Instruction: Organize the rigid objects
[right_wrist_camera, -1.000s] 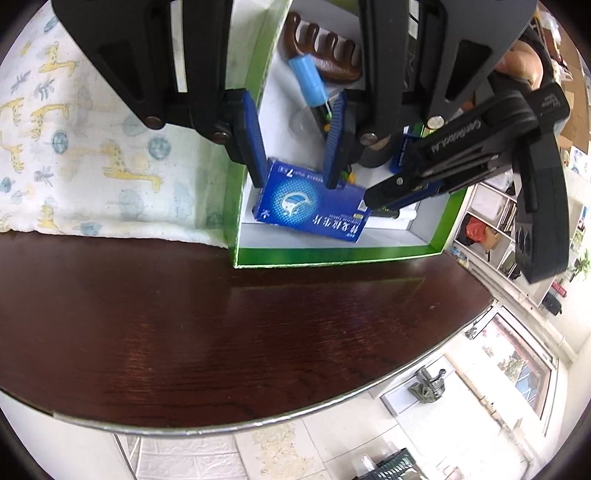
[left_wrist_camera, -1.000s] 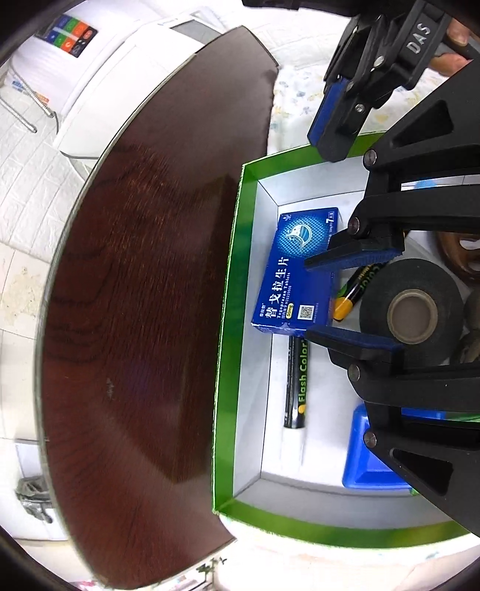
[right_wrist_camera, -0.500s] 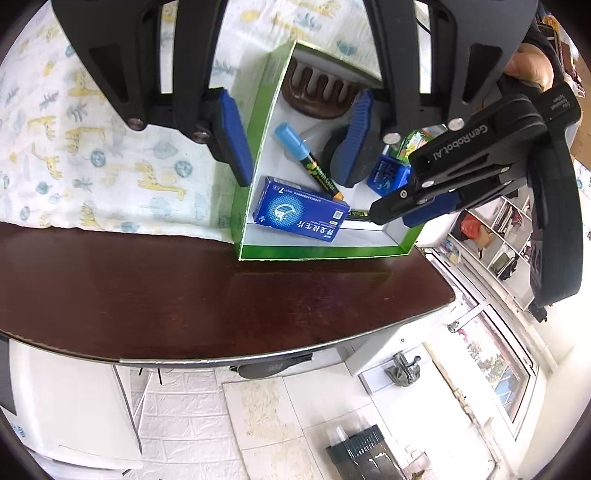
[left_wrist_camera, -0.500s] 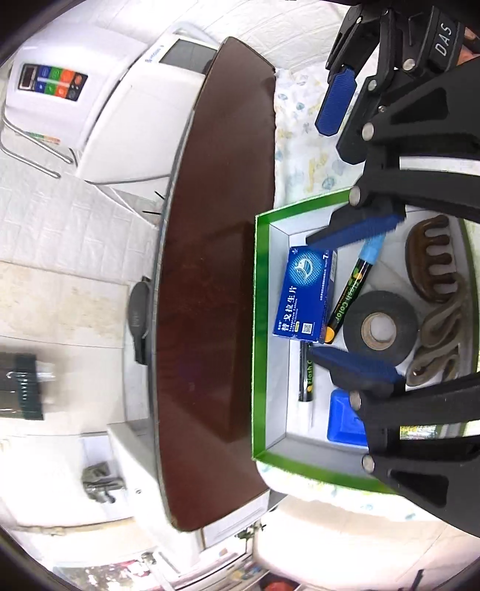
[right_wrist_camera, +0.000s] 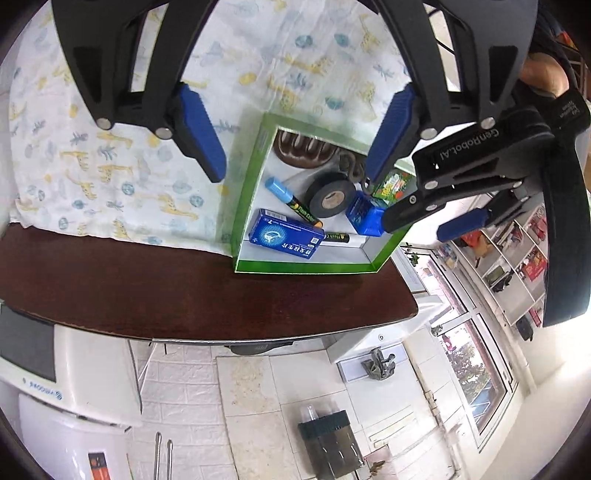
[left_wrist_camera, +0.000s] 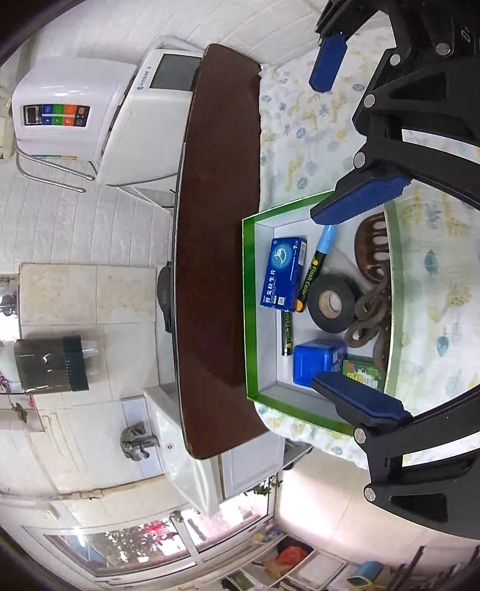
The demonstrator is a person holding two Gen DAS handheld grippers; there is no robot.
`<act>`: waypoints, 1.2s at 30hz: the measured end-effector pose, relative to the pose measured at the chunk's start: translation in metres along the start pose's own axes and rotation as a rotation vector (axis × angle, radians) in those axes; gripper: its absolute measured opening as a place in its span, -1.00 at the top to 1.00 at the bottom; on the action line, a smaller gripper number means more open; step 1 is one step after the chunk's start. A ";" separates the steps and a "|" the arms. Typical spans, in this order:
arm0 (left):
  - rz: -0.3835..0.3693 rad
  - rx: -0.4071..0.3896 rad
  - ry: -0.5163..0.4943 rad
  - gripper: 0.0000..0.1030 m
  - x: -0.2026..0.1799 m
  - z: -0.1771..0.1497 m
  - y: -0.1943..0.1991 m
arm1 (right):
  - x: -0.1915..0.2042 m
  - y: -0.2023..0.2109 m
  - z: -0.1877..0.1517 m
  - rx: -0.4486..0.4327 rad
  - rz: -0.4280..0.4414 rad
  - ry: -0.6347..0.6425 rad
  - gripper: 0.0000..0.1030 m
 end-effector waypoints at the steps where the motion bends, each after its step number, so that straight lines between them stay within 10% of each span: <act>1: 0.003 -0.010 0.002 -0.60 0.001 -0.005 0.005 | 0.001 0.004 -0.003 -0.009 -0.007 0.003 -0.68; 36: -0.003 0.053 -0.018 -0.62 0.016 -0.047 -0.002 | 0.007 0.007 -0.048 -0.012 -0.089 -0.043 -0.90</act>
Point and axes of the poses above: each gripper's, at about its wrist camera, not at the fingertips, and y roughly against the way its jaws point, x to its left, z to its top, the point moved 4 cm from there along -y, roughly the way its jaws point, and after that the axes turned 3 degrees about x, right-handed, at the moved point
